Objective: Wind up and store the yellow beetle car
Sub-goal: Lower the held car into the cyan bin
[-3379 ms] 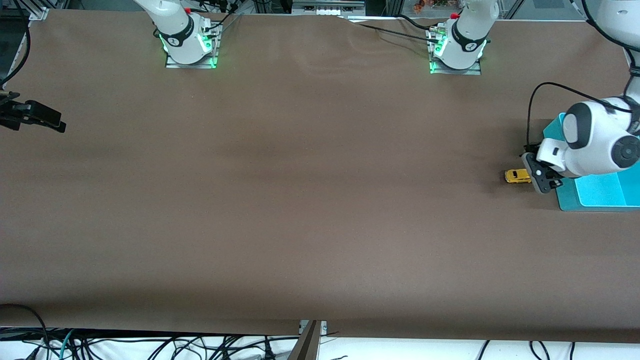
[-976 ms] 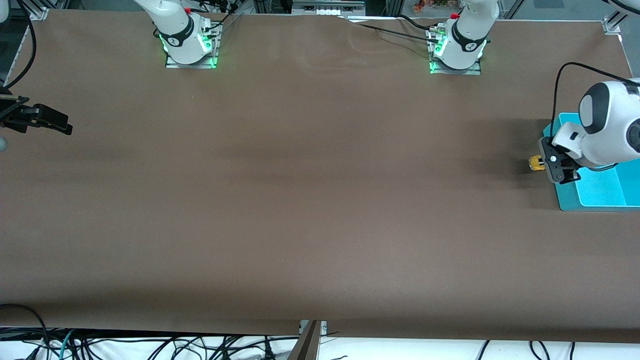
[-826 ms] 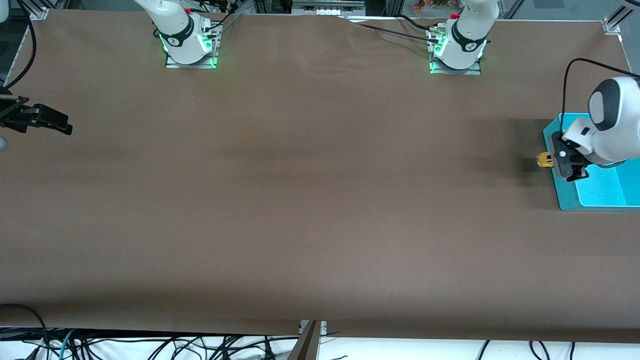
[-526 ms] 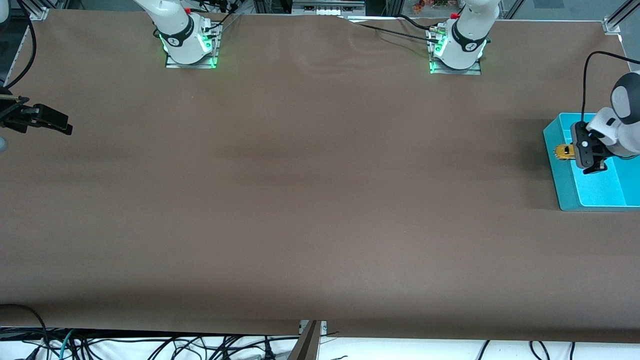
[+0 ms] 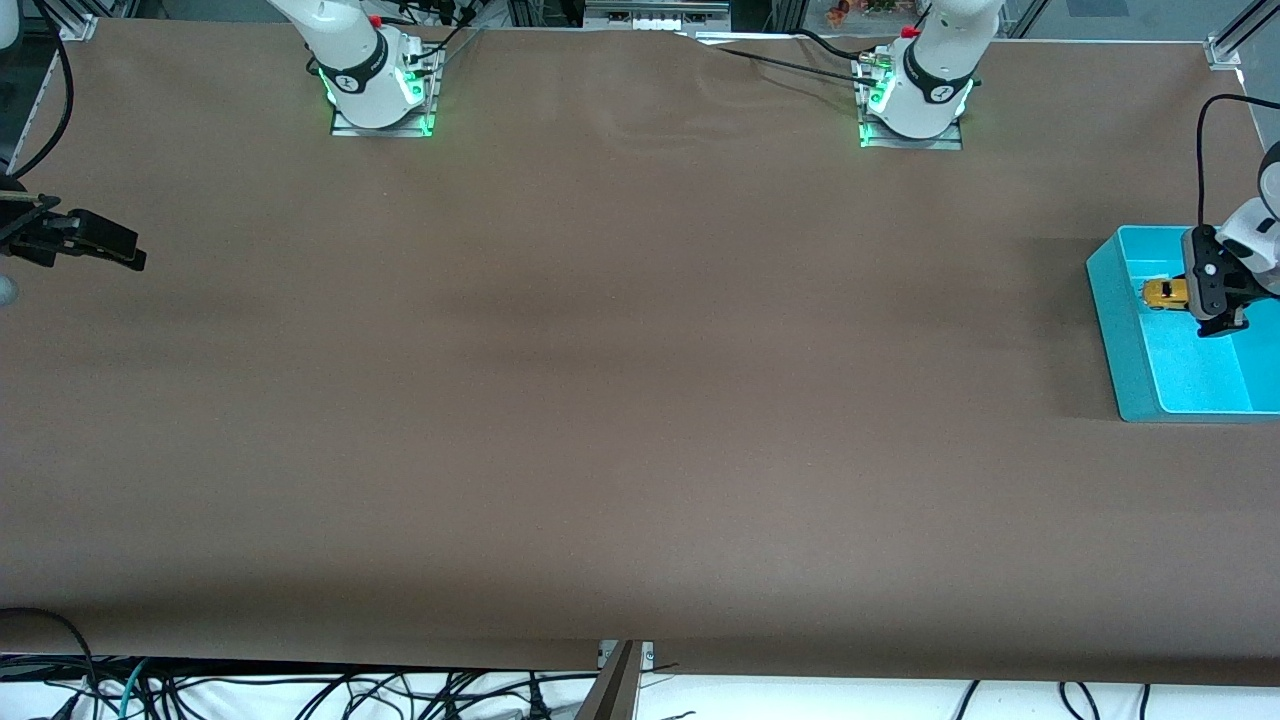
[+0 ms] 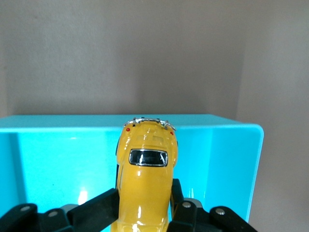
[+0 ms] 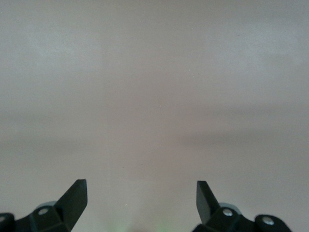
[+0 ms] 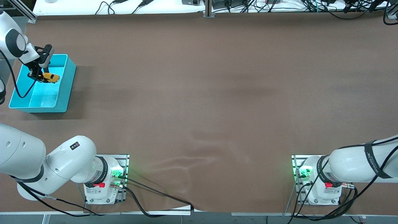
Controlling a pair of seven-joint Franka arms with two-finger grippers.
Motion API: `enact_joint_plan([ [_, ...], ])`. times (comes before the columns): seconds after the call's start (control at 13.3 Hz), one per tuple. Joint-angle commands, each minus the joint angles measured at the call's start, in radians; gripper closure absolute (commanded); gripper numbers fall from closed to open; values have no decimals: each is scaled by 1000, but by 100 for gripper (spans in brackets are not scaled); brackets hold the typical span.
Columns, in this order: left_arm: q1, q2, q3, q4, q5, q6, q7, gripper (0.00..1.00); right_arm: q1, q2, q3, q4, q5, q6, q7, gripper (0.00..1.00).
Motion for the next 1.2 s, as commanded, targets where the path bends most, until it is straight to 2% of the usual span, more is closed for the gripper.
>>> enact_joint_plan([
  [0.0,37,11,-8,0,61,42,57,93,1,-6,1,-4,4,3,8,0],
  [0.15,75,35,-11,-2,97,84,59,93,1,-6,1,-6,5,2,8,0],
  [0.83,143,139,-9,-12,101,214,97,93,1,-6,1,-6,5,3,5,0],
  [1.05,196,175,-14,-15,100,260,96,82,1,-6,1,-4,4,3,5,0],
  [1.13,196,175,-14,-15,98,260,96,70,1,-6,1,-4,4,3,5,0],
])
